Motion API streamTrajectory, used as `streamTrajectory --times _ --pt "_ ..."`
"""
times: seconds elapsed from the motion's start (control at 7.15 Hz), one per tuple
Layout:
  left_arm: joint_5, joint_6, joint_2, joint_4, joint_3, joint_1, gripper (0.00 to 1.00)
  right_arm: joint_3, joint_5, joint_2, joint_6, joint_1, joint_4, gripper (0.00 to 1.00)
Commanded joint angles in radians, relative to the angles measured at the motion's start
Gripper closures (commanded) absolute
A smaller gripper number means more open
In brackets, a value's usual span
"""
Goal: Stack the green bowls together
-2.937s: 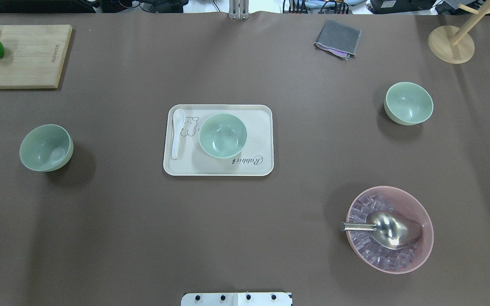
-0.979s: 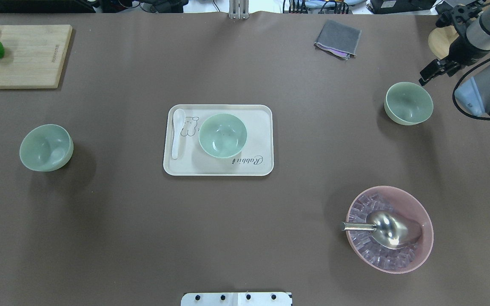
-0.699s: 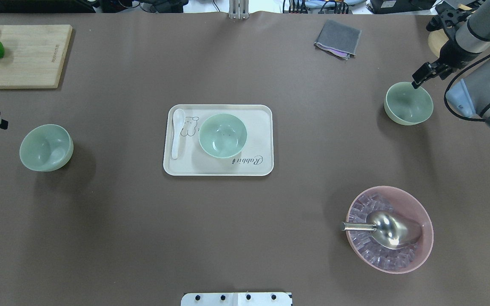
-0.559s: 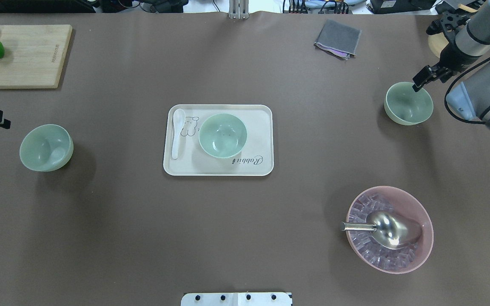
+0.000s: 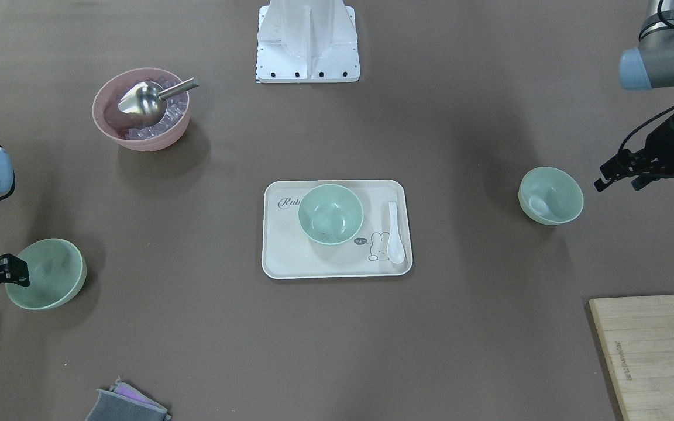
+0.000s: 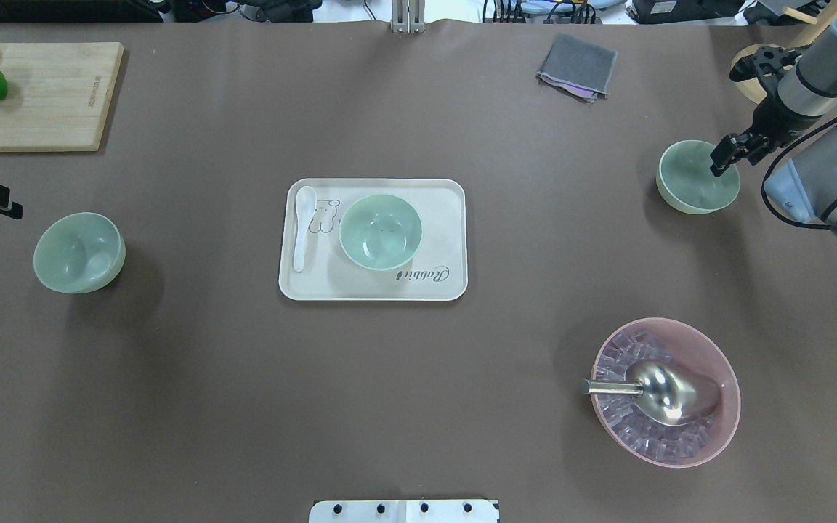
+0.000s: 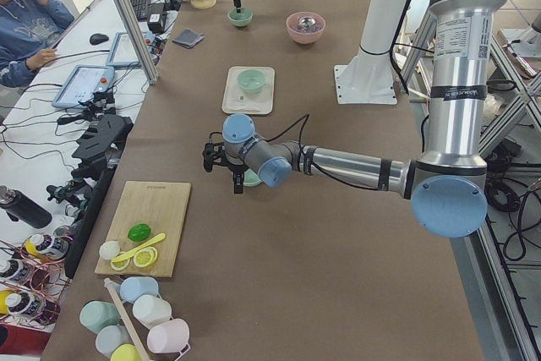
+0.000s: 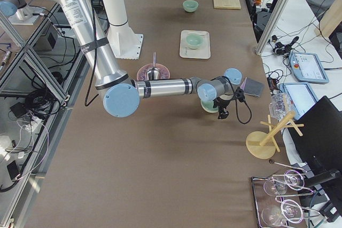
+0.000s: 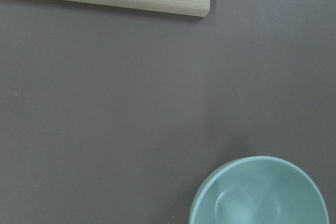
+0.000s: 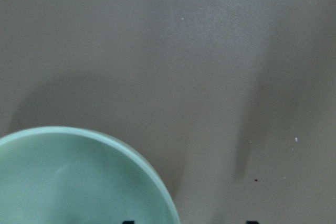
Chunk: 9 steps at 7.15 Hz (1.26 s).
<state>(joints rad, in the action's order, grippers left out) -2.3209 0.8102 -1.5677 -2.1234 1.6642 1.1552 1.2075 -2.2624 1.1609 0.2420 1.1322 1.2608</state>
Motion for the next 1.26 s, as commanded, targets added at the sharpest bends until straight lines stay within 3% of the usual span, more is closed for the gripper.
streamTrajectory --times 0.0,0.14,0.56,0.84,1.12 --pt "0.000 0.001 0.001 0.000 0.003 0.000 0.02 0.000 -0.015 0.000 0.002 -0.005 0.000 0.62" --pt "0.000 0.003 0.001 0.000 0.003 0.000 0.02 0.000 -0.025 0.002 0.000 -0.005 0.000 1.00" --pt "0.009 0.010 0.006 0.000 0.006 -0.003 0.02 0.007 -0.109 0.000 0.003 0.001 0.002 1.00" --pt "0.075 0.030 0.008 0.000 0.006 -0.084 0.03 0.020 -0.137 -0.033 0.076 0.008 0.002 1.00" --pt "0.116 0.030 0.014 -0.001 -0.007 -0.159 0.11 0.073 -0.153 -0.044 0.161 0.006 0.009 1.00"
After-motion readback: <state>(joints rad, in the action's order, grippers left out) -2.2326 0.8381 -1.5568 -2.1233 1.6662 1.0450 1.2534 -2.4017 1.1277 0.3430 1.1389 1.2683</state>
